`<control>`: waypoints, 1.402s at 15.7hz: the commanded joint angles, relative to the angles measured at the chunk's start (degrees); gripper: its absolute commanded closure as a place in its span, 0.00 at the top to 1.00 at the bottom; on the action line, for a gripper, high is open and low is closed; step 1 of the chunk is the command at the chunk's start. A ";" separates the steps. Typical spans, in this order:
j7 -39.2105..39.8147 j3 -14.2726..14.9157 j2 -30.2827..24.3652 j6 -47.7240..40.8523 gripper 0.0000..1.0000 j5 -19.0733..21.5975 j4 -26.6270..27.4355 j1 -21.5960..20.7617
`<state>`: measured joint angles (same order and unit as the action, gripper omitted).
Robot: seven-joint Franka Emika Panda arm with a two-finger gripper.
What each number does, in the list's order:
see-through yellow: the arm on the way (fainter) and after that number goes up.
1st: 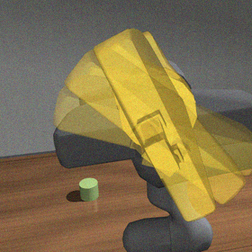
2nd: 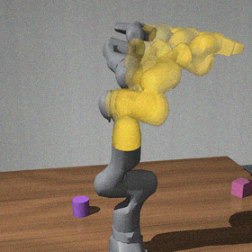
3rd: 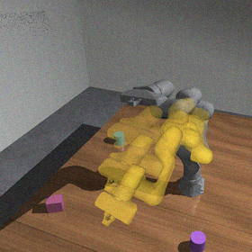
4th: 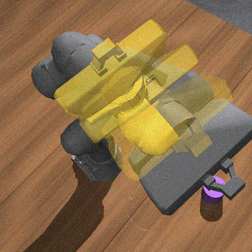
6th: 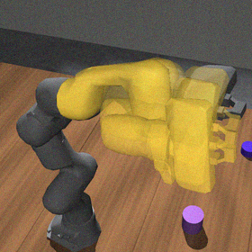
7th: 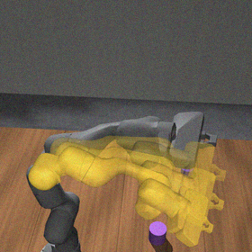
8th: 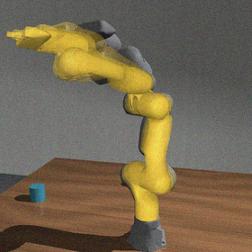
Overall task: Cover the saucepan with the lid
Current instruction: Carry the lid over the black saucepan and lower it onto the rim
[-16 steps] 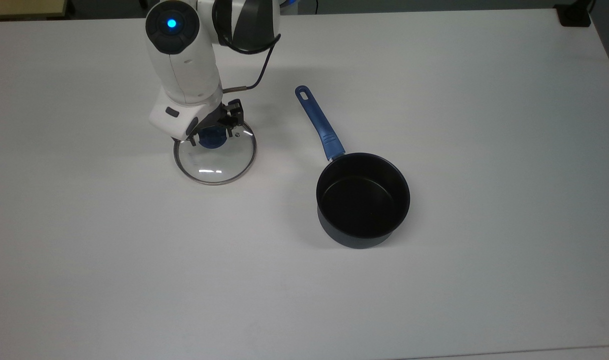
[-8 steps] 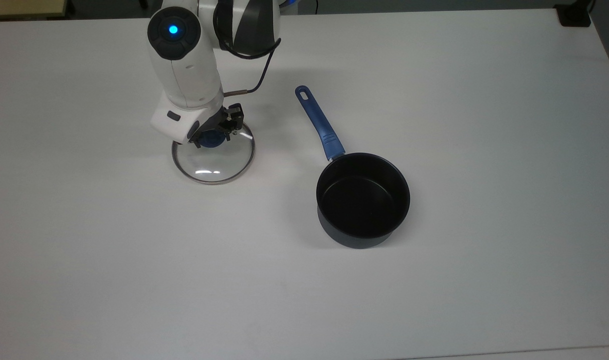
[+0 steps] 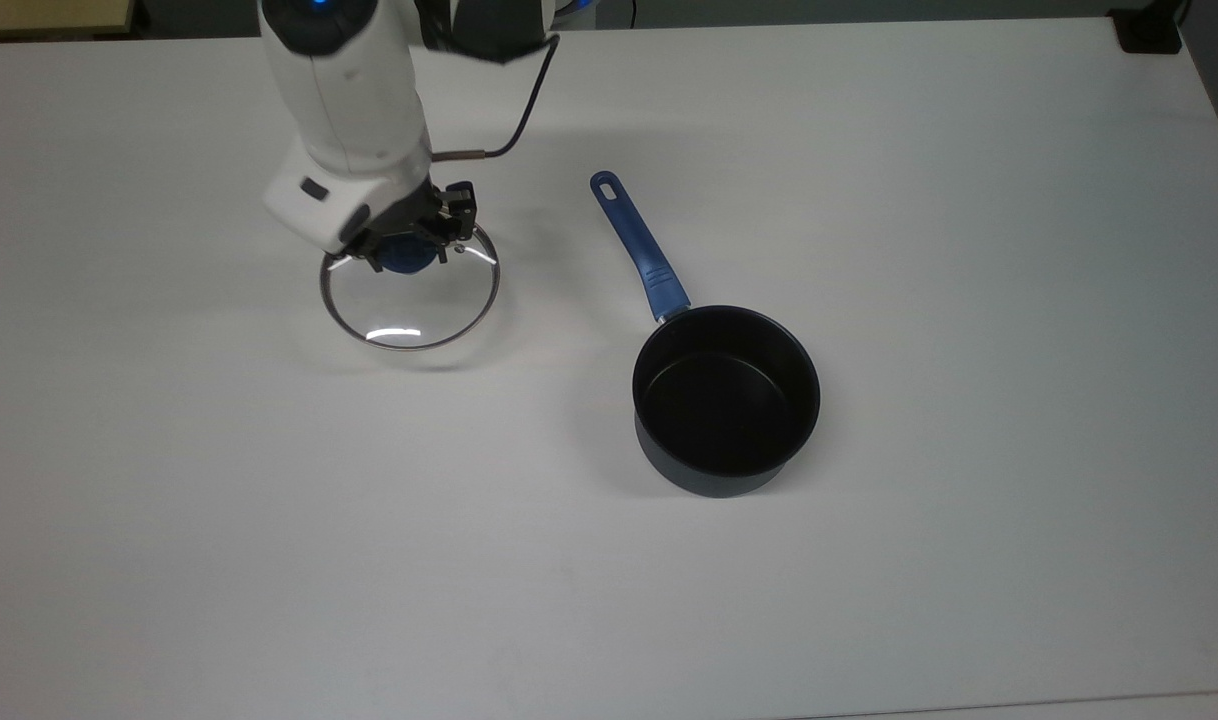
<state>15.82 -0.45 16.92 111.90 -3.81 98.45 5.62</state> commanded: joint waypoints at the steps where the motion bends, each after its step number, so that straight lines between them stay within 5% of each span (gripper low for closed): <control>1: -9.29 0.01 -0.48 -5.89 0.54 1.69 -8.33 -2.54; 5: -21.06 0.01 0.13 -7.75 0.55 6.00 -14.06 -6.93; 13: -40.24 0.01 9.88 1.46 0.55 6.01 -21.63 -20.11; 22: -44.91 -0.08 13.31 6.39 0.55 6.09 -21.72 -22.76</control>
<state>-28.07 -1.17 29.96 117.03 1.44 78.12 -16.58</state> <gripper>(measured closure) 0.392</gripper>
